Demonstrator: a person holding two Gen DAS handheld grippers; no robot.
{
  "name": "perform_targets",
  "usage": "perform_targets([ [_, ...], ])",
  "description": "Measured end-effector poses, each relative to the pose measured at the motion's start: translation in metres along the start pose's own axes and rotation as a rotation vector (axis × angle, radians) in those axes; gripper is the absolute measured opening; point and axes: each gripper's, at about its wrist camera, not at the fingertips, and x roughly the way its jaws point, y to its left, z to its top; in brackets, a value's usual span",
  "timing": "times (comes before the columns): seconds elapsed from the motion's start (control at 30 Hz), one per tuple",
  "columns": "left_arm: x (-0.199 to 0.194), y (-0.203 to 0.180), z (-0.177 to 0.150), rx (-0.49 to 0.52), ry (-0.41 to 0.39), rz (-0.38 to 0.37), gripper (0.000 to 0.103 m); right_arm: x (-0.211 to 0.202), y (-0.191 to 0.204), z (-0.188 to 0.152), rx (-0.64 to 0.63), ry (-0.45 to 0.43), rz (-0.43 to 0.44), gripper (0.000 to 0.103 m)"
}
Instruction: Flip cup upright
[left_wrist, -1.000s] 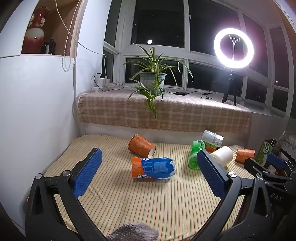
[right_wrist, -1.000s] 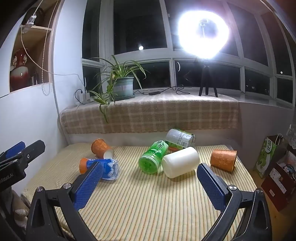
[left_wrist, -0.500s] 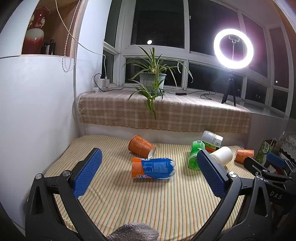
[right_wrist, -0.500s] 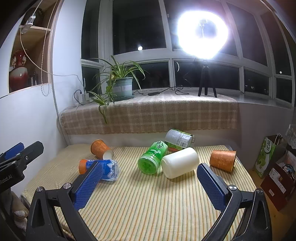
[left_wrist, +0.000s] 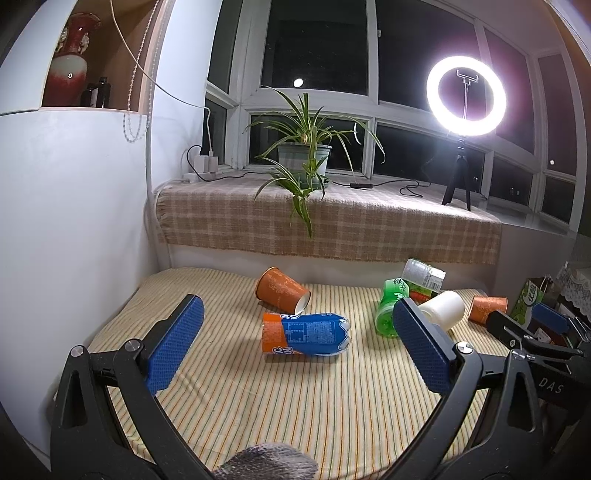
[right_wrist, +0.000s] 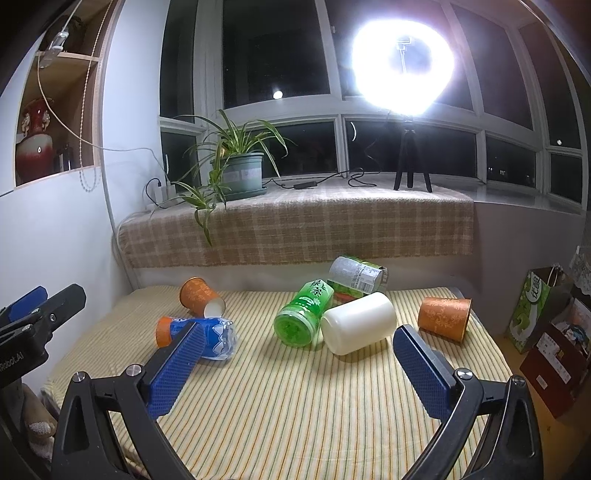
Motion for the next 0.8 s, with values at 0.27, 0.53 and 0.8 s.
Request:
perform_targets([
  [0.27,0.0024,0.0002,-0.0017,-0.002,-0.001,0.001,0.103,-0.0014,0.0005,-0.0008,-0.007,-0.002,0.001,0.103],
  [0.53,0.0034,0.0011,-0.0018,0.002,0.001,0.0,0.103,-0.002,-0.001,0.0009,0.005,0.001,0.004,0.103],
  [0.8,0.0027,0.0,-0.0002,0.007,0.0,0.0,0.103,-0.0034,-0.0015,0.0,0.004,0.0,-0.001,0.103],
])
